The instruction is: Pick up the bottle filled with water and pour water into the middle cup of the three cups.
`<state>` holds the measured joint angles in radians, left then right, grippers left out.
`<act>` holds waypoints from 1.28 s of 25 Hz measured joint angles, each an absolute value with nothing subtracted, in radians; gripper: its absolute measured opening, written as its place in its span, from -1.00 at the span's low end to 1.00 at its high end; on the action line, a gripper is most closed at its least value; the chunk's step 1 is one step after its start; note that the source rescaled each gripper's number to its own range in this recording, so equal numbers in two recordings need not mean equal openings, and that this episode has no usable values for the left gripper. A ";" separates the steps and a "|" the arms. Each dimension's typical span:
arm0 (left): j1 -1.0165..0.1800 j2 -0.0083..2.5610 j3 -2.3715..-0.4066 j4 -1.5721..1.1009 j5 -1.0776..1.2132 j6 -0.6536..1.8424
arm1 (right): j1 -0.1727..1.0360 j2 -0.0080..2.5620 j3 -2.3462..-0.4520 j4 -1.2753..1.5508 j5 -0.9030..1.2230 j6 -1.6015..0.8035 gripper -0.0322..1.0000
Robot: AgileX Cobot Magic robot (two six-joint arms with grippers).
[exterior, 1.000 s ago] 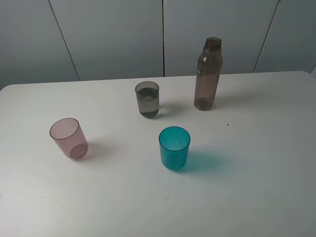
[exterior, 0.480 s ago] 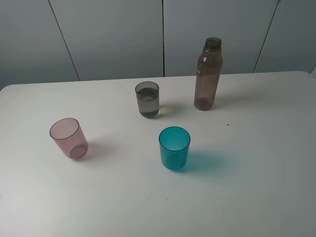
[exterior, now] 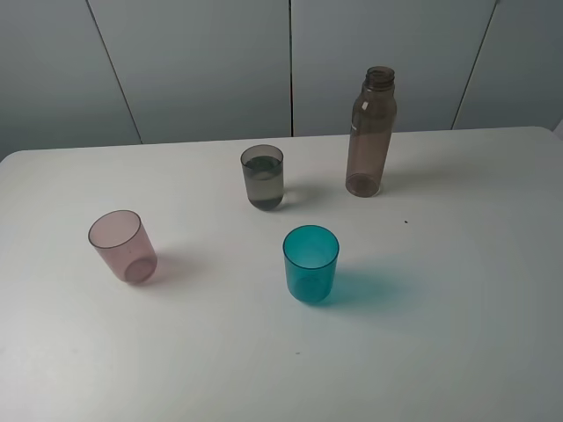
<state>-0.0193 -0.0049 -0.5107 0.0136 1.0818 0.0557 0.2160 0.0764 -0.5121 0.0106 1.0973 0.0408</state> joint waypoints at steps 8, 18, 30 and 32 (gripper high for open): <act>-0.019 -0.005 -0.511 0.014 1.082 0.056 | 0.127 0.076 -0.512 0.011 1.097 0.041 0.25; -0.019 -0.005 -0.511 0.014 1.082 0.056 | 0.127 0.002 -0.512 0.011 1.097 0.043 0.25; -0.019 -0.005 -0.511 0.014 1.082 0.056 | 0.070 -0.001 -0.512 0.011 1.097 0.043 0.25; -0.019 -0.005 -0.511 0.014 1.082 0.056 | 0.057 -0.001 -0.512 0.011 1.097 0.043 0.25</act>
<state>-0.0193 -0.0049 -0.5107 0.0136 1.0818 0.0557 0.0573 -0.0012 -0.5121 0.0106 1.0973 0.0426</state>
